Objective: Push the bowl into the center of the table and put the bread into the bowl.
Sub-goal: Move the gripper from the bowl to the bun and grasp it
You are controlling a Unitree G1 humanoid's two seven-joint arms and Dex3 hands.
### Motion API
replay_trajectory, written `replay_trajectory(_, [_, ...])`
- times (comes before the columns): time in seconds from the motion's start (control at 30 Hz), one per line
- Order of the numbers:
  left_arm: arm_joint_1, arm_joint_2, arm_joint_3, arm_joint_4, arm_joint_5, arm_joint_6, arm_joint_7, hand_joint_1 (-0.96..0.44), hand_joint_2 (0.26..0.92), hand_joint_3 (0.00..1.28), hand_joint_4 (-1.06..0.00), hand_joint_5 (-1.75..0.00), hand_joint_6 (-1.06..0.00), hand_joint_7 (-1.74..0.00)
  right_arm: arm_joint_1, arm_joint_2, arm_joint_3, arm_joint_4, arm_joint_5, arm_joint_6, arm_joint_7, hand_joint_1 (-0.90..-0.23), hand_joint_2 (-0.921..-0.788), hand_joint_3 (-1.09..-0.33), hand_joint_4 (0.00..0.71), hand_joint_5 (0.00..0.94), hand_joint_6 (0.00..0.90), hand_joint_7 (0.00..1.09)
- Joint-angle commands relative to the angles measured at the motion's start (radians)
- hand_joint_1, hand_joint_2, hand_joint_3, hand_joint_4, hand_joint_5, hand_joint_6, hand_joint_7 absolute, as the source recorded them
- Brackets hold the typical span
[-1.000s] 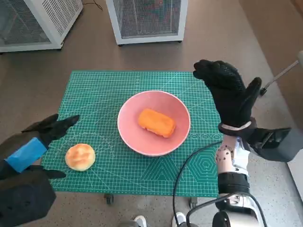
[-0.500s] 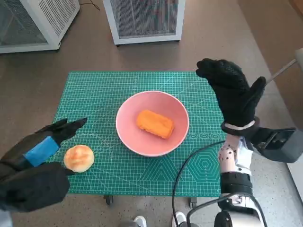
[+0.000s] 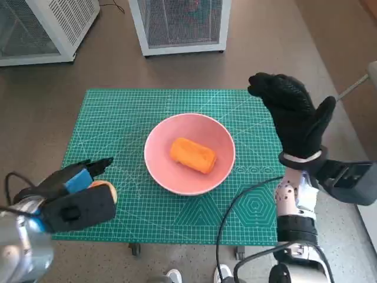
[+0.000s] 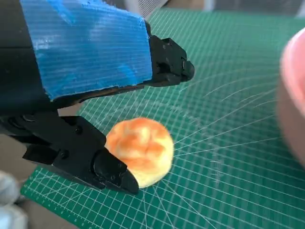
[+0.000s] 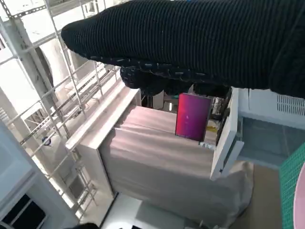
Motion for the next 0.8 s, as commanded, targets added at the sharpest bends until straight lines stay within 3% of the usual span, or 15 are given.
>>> replay_trajectory(0.03, [-0.045, -0.01, -0.05, 0.046, 0.035, 0.04, -0.026, -0.05, 0.783, 0.01, -0.25, -0.02, -0.35, -0.03, 0.026, -0.007, 0.0, 0.002, -0.015, -0.006, -0.011, -0.515, -0.921, -0.483, 0.326, 0.001, 0.507, 0.01])
replay_trajectory(0.33, [-0.08, -0.002, -0.118, 0.13, 0.06, 0.04, -0.056, -0.05, 0.791, 0.01, -0.34, -0.03, -0.43, -0.04, 0.03, -0.008, 0.002, -0.002, -0.013, -0.006, -0.01, -0.51, -0.921, -0.489, 0.326, 0.001, 0.507, 0.01])
replay_trajectory(0.47, [-0.079, -0.009, -0.13, 0.178, 0.071, 0.005, -0.017, -0.04, 0.801, 0.01, -0.42, -0.04, -0.54, -0.07, 0.034, -0.007, 0.004, -0.011, -0.013, -0.006, -0.011, -0.508, -0.921, -0.49, 0.326, 0.001, 0.507, 0.01])
replay_trajectory(0.53, [-0.074, -0.011, -0.13, 0.199, 0.075, -0.022, 0.01, -0.02, 0.814, 0.02, -0.54, -0.07, -0.63, -0.09, 0.034, -0.008, 0.003, -0.013, -0.011, -0.002, -0.01, -0.508, -0.921, -0.49, 0.326, 0.001, 0.507, 0.01])
replay_trajectory(0.6, [-0.068, -0.013, -0.125, 0.212, 0.076, -0.049, 0.033, 0.01, 0.841, 0.02, -0.67, -0.29, -0.7, -0.24, 0.034, -0.008, 0.002, -0.013, -0.008, 0.001, -0.009, -0.508, -0.921, -0.49, 0.326, 0.001, 0.507, 0.01])
replay_trajectory(0.7, [-0.051, -0.007, -0.104, 0.202, 0.069, -0.079, 0.052, 0.0, 0.894, 0.07, -0.68, -0.94, -0.61, -0.84, 0.037, -0.005, 0.003, -0.018, -0.007, 0.003, -0.01, -0.508, -0.921, -0.49, 0.326, 0.001, 0.507, 0.01])
replay_trajectory(0.8, [-0.036, 0.002, -0.079, 0.168, 0.061, -0.093, 0.051, 0.0, 0.907, 0.09, -0.67, -1.19, -0.61, -0.99, 0.039, -0.004, 0.004, -0.022, -0.008, 0.004, -0.012, -0.508, -0.921, -0.489, 0.326, 0.001, 0.507, 0.01])
